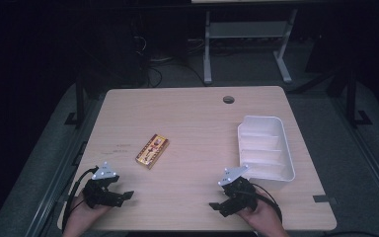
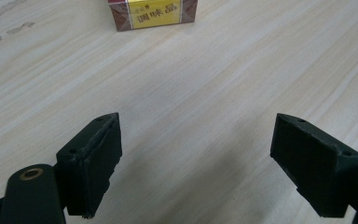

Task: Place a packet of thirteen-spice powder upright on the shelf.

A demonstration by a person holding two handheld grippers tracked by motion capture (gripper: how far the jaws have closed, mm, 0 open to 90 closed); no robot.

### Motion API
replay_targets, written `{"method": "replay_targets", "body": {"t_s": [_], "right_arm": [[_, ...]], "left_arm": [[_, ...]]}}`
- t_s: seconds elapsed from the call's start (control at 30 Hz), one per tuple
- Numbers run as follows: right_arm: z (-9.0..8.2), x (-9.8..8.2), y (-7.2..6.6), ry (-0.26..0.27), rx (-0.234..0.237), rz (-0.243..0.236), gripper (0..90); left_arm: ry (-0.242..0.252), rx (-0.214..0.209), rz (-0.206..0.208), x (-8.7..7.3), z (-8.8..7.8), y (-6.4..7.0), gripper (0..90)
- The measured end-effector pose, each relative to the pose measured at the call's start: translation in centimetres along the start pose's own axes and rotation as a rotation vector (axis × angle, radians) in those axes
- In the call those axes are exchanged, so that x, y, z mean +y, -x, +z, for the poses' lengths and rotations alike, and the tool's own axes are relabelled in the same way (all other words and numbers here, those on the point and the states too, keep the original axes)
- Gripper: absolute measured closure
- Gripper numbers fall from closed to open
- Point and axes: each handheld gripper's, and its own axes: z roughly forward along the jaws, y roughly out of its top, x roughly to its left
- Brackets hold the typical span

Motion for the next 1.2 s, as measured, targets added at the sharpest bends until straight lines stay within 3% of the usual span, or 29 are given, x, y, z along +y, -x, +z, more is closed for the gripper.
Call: {"method": "replay_targets", "body": {"t_s": [0.3, 0.53, 0.63, 0.8, 0.97, 1.2], "right_arm": [[-0.2, 0.0, -0.2, -0.001, -0.005, -0.005, 20.9], [-0.2, -0.1, -0.2, -0.001, -0.002, -0.005, 20.7], [-0.1, 0.0, -0.3, -0.003, -0.003, -0.011, 20.7], [-0.3, 0.0, -0.4, 0.002, -0.005, -0.014, 20.7], [-0.3, 0.1, -0.4, 0.001, -0.006, -0.018, 20.7], [-0.4, 0.1, -0.4, 0.006, -0.006, -0.018, 20.7]], "left_arm": [[0.004, 0.004, 0.001, 1.0, 0.1, 0.4, 15.9], [0.009, 0.005, -0.004, 3.6, 0.8, 0.0, 16.8], [-0.002, 0.006, -0.016, 4.9, 1.6, -0.4, 18.7], [-0.015, 0.062, -0.036, 7.1, 3.3, -1.2, 17.7], [-0.031, 0.086, -0.062, 8.5, 4.5, -1.9, 17.0], [-0.074, 0.099, -0.056, 9.8, 6.3, -2.1, 17.2]]}}
